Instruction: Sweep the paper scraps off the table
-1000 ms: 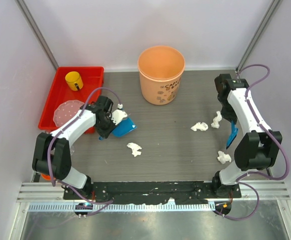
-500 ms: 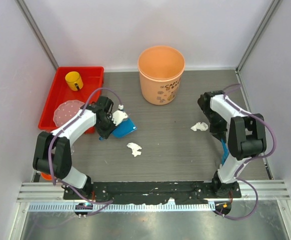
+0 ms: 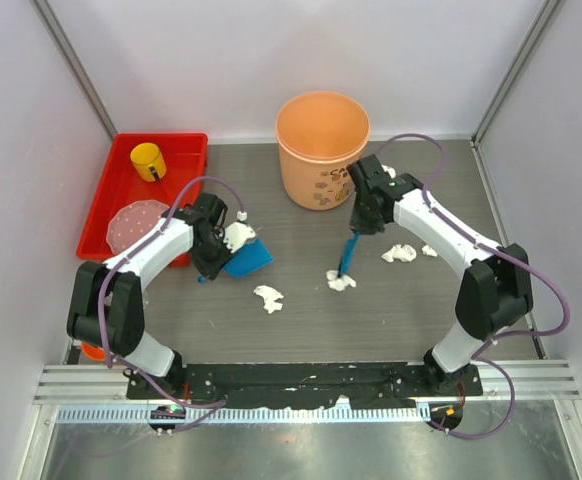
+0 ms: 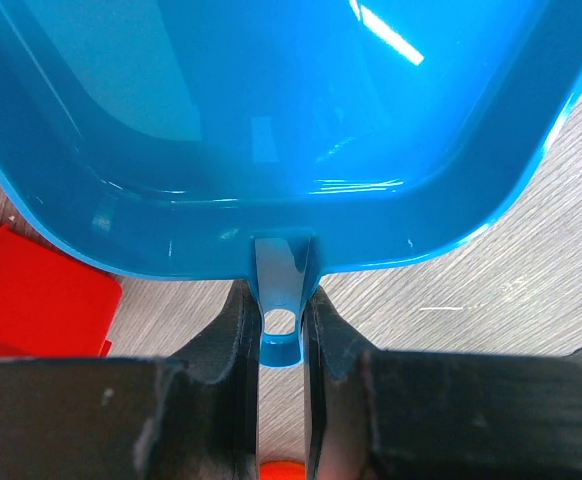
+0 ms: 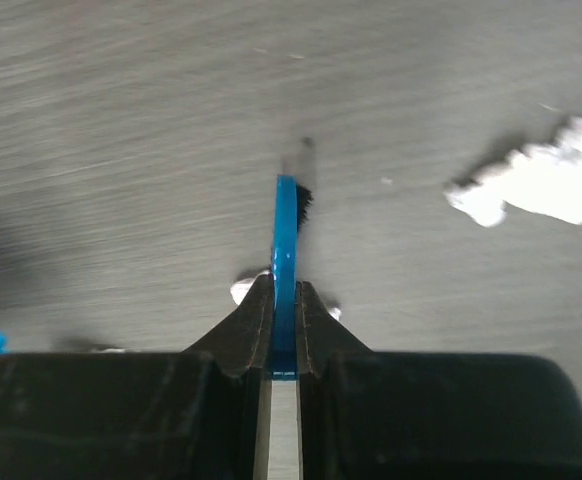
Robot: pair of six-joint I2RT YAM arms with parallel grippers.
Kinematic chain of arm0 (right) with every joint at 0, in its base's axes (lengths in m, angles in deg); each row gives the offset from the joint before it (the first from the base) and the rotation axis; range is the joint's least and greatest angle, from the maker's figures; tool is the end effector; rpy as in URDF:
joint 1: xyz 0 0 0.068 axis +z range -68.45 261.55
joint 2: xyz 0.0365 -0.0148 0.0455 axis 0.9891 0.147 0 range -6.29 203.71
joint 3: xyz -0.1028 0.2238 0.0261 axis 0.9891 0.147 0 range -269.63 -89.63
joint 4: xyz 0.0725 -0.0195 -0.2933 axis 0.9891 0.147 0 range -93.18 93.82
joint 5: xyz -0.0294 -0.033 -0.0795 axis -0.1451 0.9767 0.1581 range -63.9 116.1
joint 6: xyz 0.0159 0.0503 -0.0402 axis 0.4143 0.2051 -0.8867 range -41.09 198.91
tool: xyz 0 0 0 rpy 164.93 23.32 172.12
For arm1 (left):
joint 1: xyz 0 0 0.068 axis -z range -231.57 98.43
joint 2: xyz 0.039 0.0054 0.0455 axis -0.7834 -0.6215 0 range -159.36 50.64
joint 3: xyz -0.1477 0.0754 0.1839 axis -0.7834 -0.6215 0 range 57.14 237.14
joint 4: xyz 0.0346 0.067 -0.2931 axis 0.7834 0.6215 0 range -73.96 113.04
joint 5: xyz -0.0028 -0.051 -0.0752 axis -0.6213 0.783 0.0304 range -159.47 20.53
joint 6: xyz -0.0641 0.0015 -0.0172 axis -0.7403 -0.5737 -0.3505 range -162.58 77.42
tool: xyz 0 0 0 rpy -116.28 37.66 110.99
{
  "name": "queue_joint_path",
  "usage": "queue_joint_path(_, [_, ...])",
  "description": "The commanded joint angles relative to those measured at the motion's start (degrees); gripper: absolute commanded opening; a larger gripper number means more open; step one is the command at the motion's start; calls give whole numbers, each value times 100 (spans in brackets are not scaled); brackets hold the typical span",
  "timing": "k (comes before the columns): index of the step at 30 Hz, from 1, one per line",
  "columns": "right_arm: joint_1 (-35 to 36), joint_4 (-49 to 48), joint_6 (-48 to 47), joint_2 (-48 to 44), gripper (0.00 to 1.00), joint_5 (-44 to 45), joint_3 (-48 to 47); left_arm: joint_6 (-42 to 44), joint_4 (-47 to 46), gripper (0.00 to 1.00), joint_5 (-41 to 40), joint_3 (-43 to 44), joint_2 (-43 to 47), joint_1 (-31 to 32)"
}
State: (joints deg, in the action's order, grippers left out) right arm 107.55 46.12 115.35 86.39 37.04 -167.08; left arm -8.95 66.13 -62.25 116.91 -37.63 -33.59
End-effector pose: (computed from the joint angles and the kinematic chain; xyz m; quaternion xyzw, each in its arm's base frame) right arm 0.3455 0.1575 0.2199 0.1093 0.9650 0.0343 0.2358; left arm 0.3023 -0.1052 0.1426 0.4379 0.8913 -0.0486 0.1068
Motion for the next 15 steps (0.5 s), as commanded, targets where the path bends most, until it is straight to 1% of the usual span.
queue_joint_path(1, [344,-160,-66,233,1,-295,-621,4,72,0,42,219,99,-31])
queue_joint_path(4, [502,324,-426,101,1,-57,-973,12,107,0,77,228,82,-31])
queue_joint_path(7, [538,597,-699,-224,1,171,-1193,56,142,0,-10,228,55,-22])
queue_joint_path(9, [538,616,-814,-531,1,242,-1220,118,255,0,-81,254,64,-22])
queue_joint_path(12, [590,353,-946,-943,1,23,-975,302,562,0,-90,360,134,-22])
queue_joint_path(13, [634,178,-990,-1050,1,-187,-878,372,677,0,-90,404,152,-22])
queue_joint_path(14, [739,55,-1103,-1146,1,-276,-668,477,800,0,-90,413,178,-22])
queue_joint_path(15, [1053,-94,-1174,-1356,1,-355,-544,635,1019,0,-185,404,231,-22])
